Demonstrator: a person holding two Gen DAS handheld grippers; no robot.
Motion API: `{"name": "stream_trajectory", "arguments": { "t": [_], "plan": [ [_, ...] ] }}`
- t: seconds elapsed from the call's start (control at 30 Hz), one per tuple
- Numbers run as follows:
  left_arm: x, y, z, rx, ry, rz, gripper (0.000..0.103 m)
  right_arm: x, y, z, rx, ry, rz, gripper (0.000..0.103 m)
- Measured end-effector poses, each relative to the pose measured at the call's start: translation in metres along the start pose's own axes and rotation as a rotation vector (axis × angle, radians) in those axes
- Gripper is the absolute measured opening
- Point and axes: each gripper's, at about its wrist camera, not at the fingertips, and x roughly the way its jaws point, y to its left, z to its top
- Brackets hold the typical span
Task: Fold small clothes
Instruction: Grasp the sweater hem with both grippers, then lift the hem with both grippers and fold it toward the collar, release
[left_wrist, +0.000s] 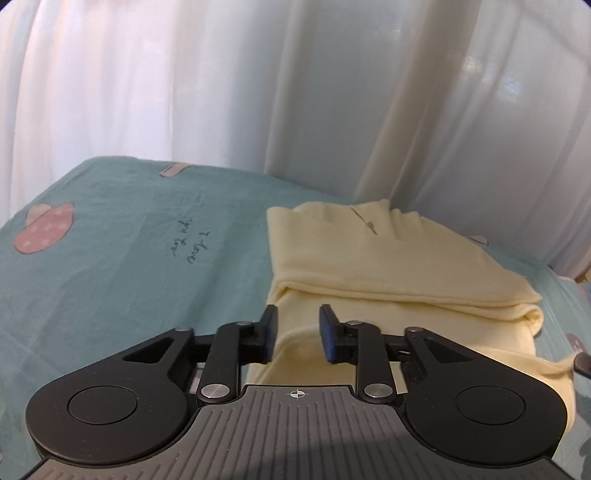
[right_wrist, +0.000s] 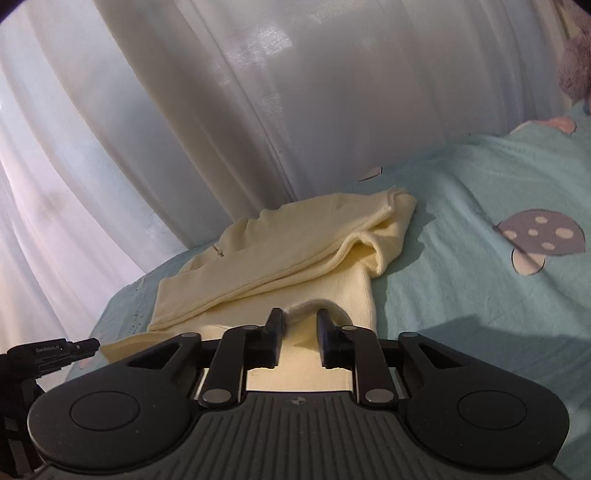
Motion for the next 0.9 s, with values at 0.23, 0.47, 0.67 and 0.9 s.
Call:
{"name": "stream_trajectory", "arguments": {
  "t": [0.23,0.47,0.67,0.9],
  "plan": [
    [0.031,0.015,-0.014,0.075,0.080,0.048,0.054,0.021,0.004,-0.009,-0.149,0.094,-0.094,0.074],
    [0.063,0.021,-0.014,0.047,0.158,0.033,0.046,0.061,0.007,-0.016,-0.154,0.199,-0.178,0.021],
    [0.069,0.014,-0.015,0.080,0.174,-0.044,0.018,0.057,0.018,-0.014,-0.217,0.165,-0.200,0.006],
    [0.057,0.015,0.005,0.013,0.131,-0.103,0.009,0.040,0.034,0.013,-0.254,0.066,-0.170,0.006]
  ]
}}
